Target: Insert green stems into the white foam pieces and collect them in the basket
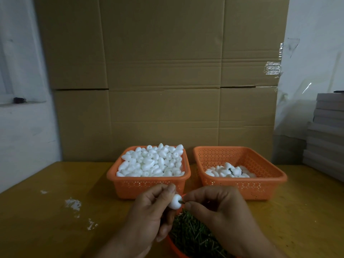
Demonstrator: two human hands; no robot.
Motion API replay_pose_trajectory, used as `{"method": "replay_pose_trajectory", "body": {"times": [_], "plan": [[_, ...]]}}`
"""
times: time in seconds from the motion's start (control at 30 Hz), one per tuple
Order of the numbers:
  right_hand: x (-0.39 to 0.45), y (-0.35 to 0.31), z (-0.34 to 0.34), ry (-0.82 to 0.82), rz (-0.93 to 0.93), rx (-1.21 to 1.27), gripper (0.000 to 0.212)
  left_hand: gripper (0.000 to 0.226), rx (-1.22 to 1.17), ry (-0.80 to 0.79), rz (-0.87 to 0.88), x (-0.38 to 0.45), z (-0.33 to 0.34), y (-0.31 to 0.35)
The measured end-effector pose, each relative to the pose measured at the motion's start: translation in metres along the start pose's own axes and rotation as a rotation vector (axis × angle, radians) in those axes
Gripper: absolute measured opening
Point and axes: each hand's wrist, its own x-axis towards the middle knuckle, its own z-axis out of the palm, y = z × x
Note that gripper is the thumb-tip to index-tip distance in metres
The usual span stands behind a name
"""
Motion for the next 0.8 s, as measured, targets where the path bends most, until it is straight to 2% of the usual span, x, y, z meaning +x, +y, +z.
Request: {"method": "replay_pose_trajectory", "body": {"times": [0.27, 0.4, 0.8], "plan": [[-0.0012, 0.0041, 0.0038, 0.063, -0.047, -0.087, 0.016, 0.042, 0.041, 0.019, 0.018, 0.0001, -0.0015, -0.0015], [-0.0015, 0.0059, 0.0048, 0.079, -0.043, -0.098, 0.019, 0.038, 0.069, -0.005, 0.036, -0.0007, -0.0011, -0.0021], [-0.0025, 0.0092, 0.0075, 0.071, -0.022, -0.098, 0.016, 0.031, 0.109, -0.002, 0.079, -0.0029, 0.0, 0.0008]]}}
